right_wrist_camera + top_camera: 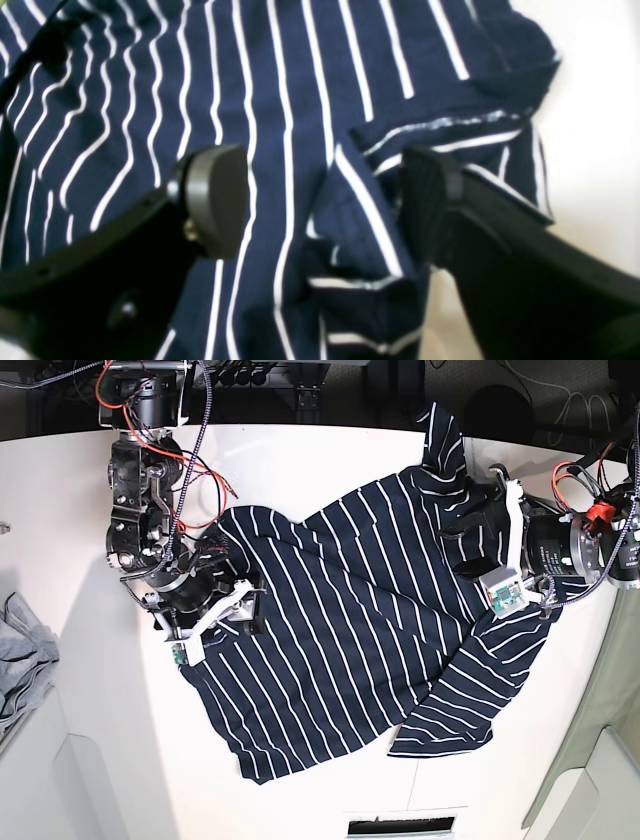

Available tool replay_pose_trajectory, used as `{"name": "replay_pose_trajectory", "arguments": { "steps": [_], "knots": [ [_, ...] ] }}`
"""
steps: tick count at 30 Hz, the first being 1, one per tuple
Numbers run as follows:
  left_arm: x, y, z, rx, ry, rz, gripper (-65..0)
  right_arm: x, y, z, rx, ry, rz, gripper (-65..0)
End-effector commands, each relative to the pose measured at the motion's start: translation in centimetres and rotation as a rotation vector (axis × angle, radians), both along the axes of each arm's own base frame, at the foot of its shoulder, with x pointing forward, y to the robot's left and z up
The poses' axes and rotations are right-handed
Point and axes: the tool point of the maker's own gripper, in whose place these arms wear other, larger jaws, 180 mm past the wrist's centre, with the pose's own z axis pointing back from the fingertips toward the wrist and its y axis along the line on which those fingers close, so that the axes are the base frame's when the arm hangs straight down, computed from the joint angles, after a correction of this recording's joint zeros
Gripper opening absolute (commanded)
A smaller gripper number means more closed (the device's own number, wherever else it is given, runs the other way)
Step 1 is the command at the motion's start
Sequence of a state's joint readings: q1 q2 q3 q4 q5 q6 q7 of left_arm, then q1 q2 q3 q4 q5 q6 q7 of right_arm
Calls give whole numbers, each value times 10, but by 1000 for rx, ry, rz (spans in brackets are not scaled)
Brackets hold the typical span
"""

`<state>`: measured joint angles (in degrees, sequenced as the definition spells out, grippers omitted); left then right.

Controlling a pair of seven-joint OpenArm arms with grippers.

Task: Layout the t-shirt on the table in an organized manner, then fold the t-shirt properly
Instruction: 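Release and regrasp the shirt hem corner with the right gripper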

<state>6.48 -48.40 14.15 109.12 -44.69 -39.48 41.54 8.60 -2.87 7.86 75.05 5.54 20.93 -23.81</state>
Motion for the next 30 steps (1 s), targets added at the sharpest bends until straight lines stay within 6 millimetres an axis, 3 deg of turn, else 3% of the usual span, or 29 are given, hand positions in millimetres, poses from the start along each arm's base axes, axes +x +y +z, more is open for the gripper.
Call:
{"name": "replay_pose_trajectory", "arguments": {
  "steps": [1, 4, 6, 10, 15, 18, 25, 30],
  "knots": [
    [6, 0, 12, -17, -32, -10, -298, 14, 0, 17, 17, -61, -13, -224],
    [6, 0, 12, -16, -32, -10, -298, 14, -3, 15, -4, -56, -18, -261],
    [6, 0, 12, -16, -32, -10, -298, 14, -11, 11, -20, -38, -65, -326],
    [6, 0, 12, -15, -32, -10, -298, 8, -14, 4, -31, -18, -85, -650],
    [7, 0, 12, -15, -33, -10, -298, 5, -21, 1, -66, -14, -76, -650],
    [8, 0, 14, -15, -39, -10, -298, 5, -36, 7, -97, -31, -97, -650],
    [13, 1, 17, -10, -53, -11, -298, -27, -114, 37, -164, -99, -278, -650],
    [24, -6, 33, -64, -76, -9, -298, -61, -168, 32, -177, -63, -427, -650]
  ]
}}
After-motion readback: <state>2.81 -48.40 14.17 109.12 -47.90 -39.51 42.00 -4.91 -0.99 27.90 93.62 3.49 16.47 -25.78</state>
